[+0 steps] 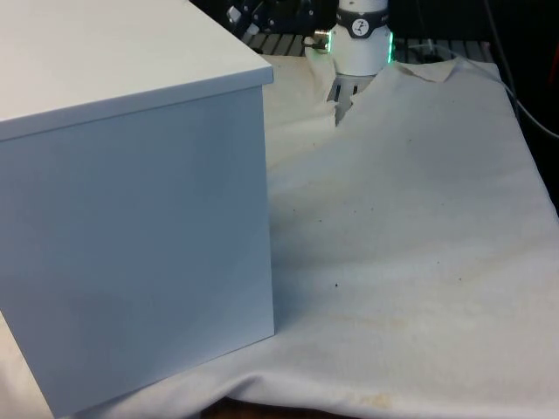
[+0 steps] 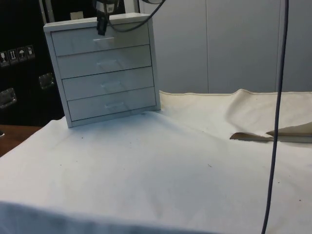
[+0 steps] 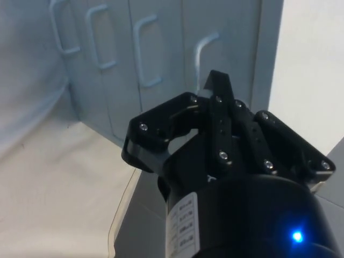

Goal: Open the drawer, then close it.

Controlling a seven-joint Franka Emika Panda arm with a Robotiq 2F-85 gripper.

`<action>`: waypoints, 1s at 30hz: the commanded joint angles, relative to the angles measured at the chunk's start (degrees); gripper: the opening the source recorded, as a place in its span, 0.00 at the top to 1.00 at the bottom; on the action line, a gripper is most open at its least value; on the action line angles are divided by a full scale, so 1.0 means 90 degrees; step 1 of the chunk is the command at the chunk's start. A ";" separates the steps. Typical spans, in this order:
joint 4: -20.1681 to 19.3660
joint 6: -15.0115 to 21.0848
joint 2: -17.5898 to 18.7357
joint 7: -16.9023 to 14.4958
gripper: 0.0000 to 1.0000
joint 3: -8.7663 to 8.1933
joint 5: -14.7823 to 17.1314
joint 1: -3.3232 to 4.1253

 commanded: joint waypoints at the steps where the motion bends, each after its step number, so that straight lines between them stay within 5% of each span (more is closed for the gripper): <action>1: -0.0038 -0.0083 -0.0089 0.0025 1.00 0.0013 -0.0051 0.0064; 5: -0.0070 -0.0223 -0.0223 0.0045 1.00 0.0108 -0.0089 0.0121; 6: -0.0045 -0.0185 -0.0166 0.0000 1.00 0.0121 -0.0013 0.0076; 7: -0.0083 -0.0255 -0.0248 0.0057 1.00 0.0127 -0.0095 0.0140; 14: -0.0166 -0.0497 -0.0471 0.0140 1.00 0.0312 -0.0210 0.0229; 15: -0.0166 -0.0458 -0.0439 0.0032 1.00 0.0344 -0.0070 0.0172; 17: -0.0197 -0.0592 -0.0547 0.0216 1.00 0.0407 -0.0293 0.0261; 23: -0.0286 -0.0770 -0.0681 0.0395 1.00 0.0662 -0.0452 0.0229; 30: -0.0325 -0.0821 -0.0745 0.0547 1.00 0.0694 -0.0611 0.0236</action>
